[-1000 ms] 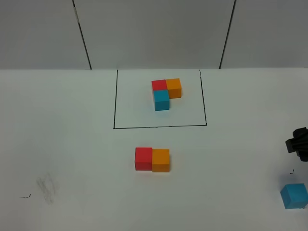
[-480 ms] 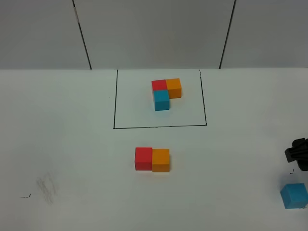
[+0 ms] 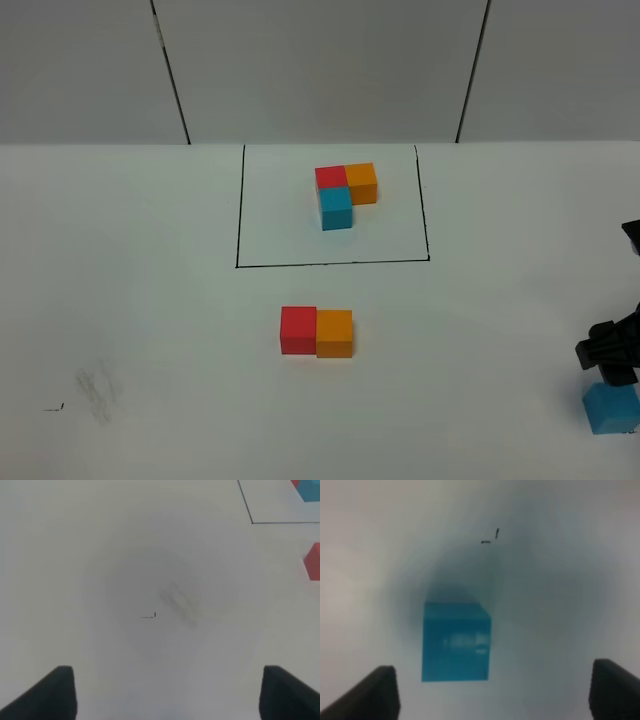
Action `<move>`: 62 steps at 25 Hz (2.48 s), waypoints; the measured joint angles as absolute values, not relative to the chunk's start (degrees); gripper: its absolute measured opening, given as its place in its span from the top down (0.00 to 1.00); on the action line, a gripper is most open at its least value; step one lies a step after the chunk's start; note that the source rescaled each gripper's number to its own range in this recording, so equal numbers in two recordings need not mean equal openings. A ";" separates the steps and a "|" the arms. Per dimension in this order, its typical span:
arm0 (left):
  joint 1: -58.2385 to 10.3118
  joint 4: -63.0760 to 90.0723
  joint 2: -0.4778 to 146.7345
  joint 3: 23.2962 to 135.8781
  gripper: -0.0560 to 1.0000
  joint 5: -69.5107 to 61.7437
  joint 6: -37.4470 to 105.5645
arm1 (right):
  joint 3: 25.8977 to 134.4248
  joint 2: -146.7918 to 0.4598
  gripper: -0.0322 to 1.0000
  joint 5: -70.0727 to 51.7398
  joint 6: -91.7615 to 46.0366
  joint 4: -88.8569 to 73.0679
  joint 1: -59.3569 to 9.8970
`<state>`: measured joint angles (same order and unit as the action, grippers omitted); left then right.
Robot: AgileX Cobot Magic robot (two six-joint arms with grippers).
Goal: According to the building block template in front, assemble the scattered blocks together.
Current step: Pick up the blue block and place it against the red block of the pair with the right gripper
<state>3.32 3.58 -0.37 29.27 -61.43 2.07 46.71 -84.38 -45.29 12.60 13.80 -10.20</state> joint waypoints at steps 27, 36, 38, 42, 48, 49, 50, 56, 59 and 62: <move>3.32 3.58 -0.37 29.27 0.20 -61.43 2.07 | 42.93 -90.68 0.40 -38.49 8.45 7.56 -6.90; 3.32 3.58 -0.37 29.27 0.20 -61.43 2.07 | 40.91 -94.97 0.40 -34.07 7.63 6.30 -6.90; 3.32 3.58 -0.37 29.27 0.20 -61.43 2.07 | 40.91 -95.19 0.40 -32.72 7.63 6.30 -6.90; 3.32 3.58 -0.37 29.27 0.20 -61.43 2.07 | 40.91 -95.21 0.40 -31.40 7.63 6.30 -6.90; 3.32 3.58 -0.37 29.27 0.20 -61.43 2.07 | 40.91 -95.86 0.40 -31.22 7.63 6.30 -6.90; 3.32 3.58 -0.37 29.27 0.20 -61.43 2.07 | 40.91 -96.38 0.40 -31.25 7.63 6.30 -6.90; 3.32 3.58 -0.37 29.27 0.20 -61.43 2.07 | 40.91 -96.77 0.40 -31.12 7.63 6.30 -6.90; 3.32 3.58 -0.37 29.27 0.20 -61.43 2.07 | 40.85 -98.77 0.41 -29.99 7.63 6.30 -6.90; 3.32 3.58 -0.37 29.27 0.20 -61.43 2.07 | 40.79 -99.18 0.49 -29.37 7.63 6.30 -6.90; 3.32 3.58 -0.37 29.27 0.20 -61.43 2.07 | 40.79 -99.24 0.61 -28.78 7.96 6.30 -6.90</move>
<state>3.32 3.58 -0.37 29.27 -61.43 2.07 40.79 -99.24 -28.78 7.96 6.30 -6.90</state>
